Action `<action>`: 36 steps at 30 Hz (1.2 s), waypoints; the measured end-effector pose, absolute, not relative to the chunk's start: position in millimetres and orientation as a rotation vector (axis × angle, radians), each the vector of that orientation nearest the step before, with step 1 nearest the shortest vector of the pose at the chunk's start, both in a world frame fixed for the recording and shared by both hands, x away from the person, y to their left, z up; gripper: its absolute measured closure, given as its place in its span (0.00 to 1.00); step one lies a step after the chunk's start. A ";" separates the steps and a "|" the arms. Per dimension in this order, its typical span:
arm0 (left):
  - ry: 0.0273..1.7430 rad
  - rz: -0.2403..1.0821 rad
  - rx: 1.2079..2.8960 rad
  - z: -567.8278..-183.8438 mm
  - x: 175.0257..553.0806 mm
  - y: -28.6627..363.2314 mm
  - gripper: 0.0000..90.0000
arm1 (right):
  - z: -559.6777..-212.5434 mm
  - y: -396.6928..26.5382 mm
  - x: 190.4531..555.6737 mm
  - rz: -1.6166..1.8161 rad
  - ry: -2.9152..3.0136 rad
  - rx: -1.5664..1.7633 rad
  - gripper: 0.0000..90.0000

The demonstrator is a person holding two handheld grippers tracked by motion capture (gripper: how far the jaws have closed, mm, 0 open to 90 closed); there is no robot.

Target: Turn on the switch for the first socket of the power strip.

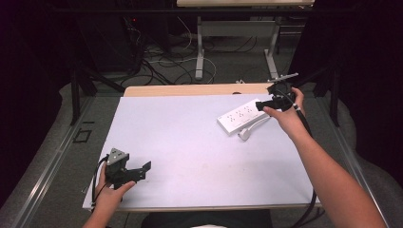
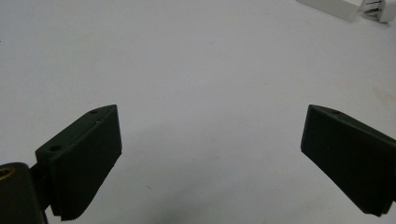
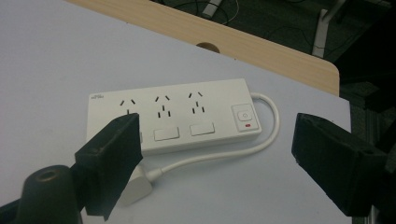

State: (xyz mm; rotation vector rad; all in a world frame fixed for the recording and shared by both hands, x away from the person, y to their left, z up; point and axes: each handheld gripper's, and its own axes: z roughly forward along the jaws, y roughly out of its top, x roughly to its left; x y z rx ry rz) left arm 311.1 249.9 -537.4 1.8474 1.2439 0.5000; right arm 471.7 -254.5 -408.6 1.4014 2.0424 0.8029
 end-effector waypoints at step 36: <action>1.245 0.499 1.852 -537.7 310.6 250.6 0.06 | -437.4 -257.5 519.8 0.865 2.042 1.527 0.50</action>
